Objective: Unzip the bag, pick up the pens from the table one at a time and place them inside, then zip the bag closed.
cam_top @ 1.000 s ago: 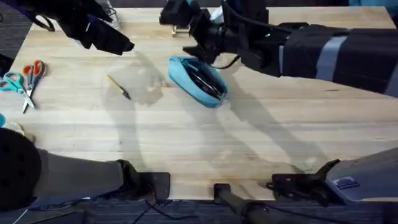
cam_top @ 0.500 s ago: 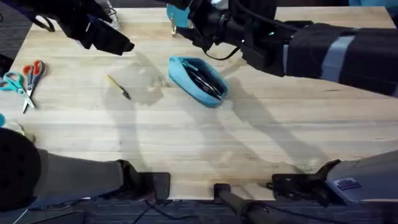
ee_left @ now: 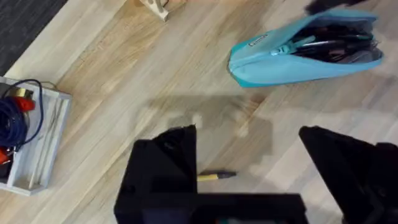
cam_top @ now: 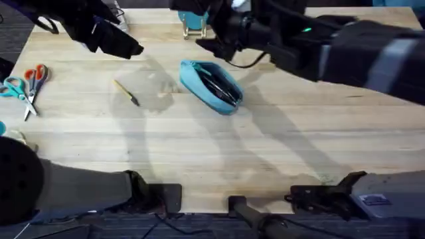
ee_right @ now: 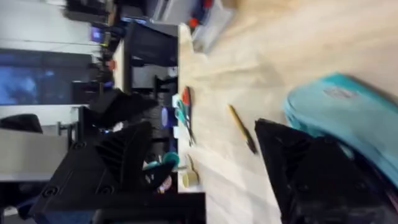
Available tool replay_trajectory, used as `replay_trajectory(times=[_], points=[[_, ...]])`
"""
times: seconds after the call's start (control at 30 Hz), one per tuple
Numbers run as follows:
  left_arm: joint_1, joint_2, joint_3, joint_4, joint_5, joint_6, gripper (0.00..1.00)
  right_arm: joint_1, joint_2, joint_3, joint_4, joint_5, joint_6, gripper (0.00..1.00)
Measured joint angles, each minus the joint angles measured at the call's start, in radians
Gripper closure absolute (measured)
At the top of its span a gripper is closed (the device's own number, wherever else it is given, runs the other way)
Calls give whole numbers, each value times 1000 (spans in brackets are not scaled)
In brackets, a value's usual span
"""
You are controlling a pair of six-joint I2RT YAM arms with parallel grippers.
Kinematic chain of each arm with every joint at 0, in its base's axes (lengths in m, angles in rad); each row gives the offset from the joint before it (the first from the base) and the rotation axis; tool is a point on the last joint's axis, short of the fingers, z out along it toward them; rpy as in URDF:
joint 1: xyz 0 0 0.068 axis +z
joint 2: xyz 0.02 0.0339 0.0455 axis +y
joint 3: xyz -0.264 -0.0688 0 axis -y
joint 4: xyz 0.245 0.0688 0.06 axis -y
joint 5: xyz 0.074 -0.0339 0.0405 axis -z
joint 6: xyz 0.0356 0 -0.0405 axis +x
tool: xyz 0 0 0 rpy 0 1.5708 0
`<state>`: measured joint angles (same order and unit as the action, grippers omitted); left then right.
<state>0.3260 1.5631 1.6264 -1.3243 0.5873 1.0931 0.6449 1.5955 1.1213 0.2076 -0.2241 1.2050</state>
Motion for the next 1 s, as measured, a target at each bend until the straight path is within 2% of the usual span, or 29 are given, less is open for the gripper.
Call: replay_trajectory(times=[0.27,0.47,0.73,1.0], points=[[0,0,0,-1,0,0,7,0,-169,0,-257,4,12,3],[0,0,0,-12,0,0,8,1,-174,0,-480,3,61,3],[0,0,0,-15,0,0,8,35,-172,-1,-579,41,129,3],[0,0,0,-15,0,0,7,40,-124,-1,-583,60,157,3]])
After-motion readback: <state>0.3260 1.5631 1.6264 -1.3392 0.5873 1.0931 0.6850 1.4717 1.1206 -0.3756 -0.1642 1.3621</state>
